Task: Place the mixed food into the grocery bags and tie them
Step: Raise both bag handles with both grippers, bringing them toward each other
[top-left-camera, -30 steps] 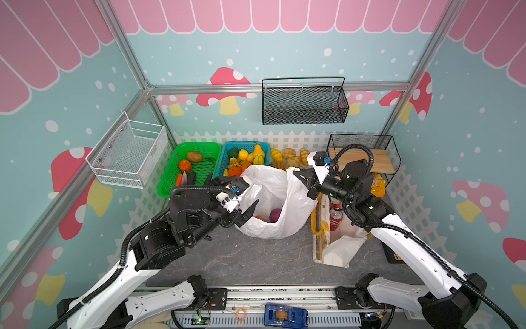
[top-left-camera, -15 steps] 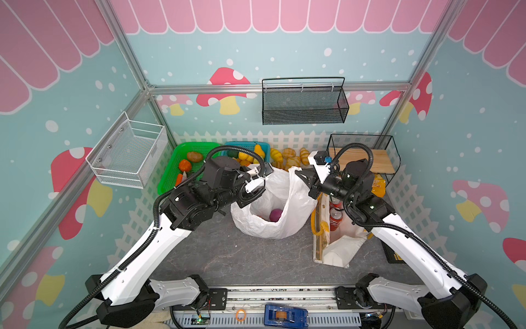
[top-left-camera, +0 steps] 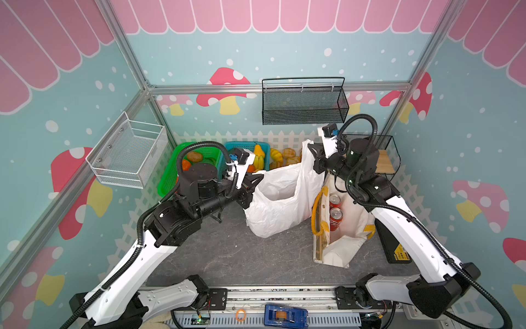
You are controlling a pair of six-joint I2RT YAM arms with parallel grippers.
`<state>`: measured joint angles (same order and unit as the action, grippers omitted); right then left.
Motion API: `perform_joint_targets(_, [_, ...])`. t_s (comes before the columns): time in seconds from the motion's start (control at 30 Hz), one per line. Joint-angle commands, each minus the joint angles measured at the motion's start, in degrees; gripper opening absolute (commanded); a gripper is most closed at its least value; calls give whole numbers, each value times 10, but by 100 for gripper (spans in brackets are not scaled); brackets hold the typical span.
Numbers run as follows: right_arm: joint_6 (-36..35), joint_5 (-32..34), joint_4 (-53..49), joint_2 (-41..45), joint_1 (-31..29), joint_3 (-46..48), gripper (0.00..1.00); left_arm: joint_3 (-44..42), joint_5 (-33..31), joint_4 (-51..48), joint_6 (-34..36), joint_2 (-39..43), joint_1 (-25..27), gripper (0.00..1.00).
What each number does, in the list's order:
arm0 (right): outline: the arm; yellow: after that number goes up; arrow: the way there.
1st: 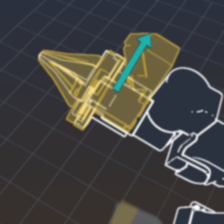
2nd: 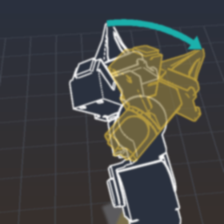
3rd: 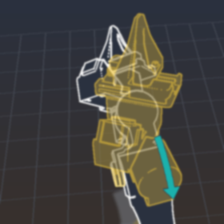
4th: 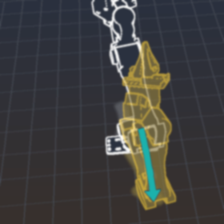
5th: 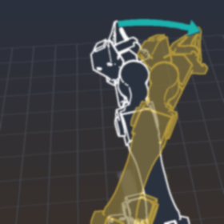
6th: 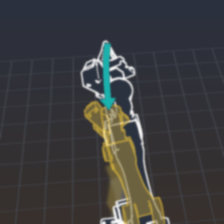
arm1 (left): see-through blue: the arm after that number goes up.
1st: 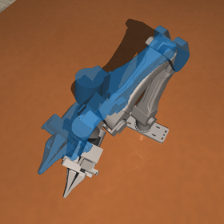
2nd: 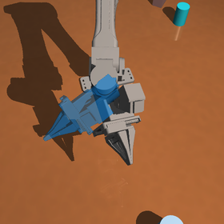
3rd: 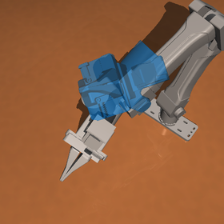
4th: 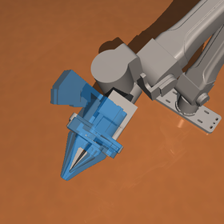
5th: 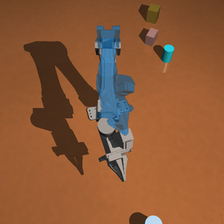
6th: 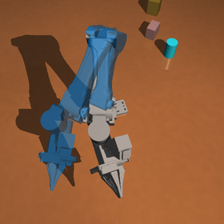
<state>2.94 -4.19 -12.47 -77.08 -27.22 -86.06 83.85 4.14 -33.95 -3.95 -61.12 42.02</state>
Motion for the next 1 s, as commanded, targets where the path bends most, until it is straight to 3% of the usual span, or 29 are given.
perform_joint_targets(0.0, [-16,42,-43,-13,1,-31,30,-32,-17,83,-106,-11,-5,0])
perform_joint_targets(0.1, [-57,21,-11,27,-3,-2,53,-61,-19,103,-110,-7,-19,0])
perform_joint_targets(0.17, [-92,-5,26,66,-16,27,78,-71,-4,117,-130,-8,-32,0])
perform_joint_targets(0.3, [-133,-97,90,131,-62,90,92,-71,13,127,-166,-10,-46,0])
perform_joint_targets(0.47, [-124,-219,166,151,-123,186,94,-72,20,132,-196,-4,-48,0])
perform_joint_targets(0.57, [-68,-254,284,146,-135,261,95,-78,34,141,-211,4,-49,0])
perform_joint_targets(0.73, [1,-258,473,123,-151,343,96,-102,50,170,-245,18,-49,0])
perform_joint_targets(0.97, [11,-252,562,88,-165,366,97,-114,70,190,-264,26,-49,0])
